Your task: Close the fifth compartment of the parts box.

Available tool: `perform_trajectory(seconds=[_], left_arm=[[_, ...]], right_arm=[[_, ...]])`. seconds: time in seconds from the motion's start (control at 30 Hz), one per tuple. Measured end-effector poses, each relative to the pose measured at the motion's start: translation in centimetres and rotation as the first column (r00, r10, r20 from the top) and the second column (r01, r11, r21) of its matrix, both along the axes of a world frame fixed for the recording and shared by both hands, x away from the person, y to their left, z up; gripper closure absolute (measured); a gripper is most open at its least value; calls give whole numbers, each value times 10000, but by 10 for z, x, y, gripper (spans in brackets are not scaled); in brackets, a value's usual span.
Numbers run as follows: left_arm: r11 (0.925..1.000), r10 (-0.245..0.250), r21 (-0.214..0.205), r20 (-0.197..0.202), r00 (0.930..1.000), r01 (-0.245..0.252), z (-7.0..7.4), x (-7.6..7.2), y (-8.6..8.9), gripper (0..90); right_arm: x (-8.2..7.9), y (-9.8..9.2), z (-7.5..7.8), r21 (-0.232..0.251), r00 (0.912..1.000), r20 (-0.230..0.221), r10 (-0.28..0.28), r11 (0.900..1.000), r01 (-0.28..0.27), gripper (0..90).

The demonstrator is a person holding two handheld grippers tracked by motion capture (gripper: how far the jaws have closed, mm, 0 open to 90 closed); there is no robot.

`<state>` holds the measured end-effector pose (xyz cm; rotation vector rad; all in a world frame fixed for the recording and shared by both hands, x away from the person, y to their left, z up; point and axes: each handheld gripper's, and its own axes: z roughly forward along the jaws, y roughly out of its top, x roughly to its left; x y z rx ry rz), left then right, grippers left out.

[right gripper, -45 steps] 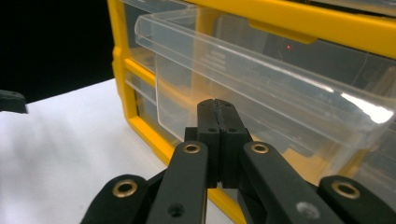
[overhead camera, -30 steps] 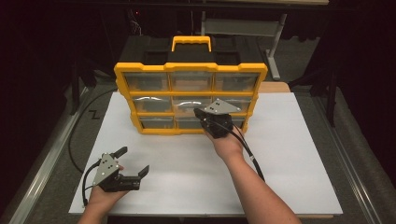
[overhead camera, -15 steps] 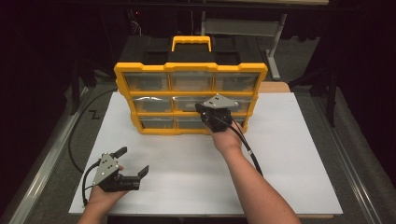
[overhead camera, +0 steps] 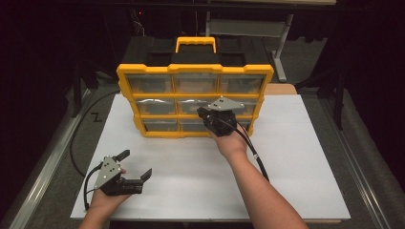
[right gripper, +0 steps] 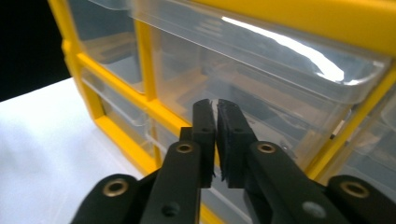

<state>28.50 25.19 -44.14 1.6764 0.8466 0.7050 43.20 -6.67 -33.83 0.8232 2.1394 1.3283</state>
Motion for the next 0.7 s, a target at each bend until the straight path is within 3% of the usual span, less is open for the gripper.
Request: perform_trajectory(seconds=[0.2, 0.43, 0.53, 0.7], left_arm=[[10000, 19, 58, 20, 10000, -19, 0, -1, -1, 2], [10000, 63, 63, 29, 10000, -64, 0, 0, -1, 2], [9999, 93, 61, 24, 10000, -93, 0, 0, -1, 2], [9999, 113, 49, 1, 9999, -113, 0, 1, -1, 2]], right_arm=[[-12, -7, 9, 139, 9996, -158, 248, 9996, -246, 638], [-26, -18, 4, 468, 9970, -373, 675, 9967, -657, 287], [-31, -20, -1, 511, 9964, -282, 796, 9956, -781, 34], [-40, -23, -12, 366, 9989, -110, 461, 9983, -457, 5]])
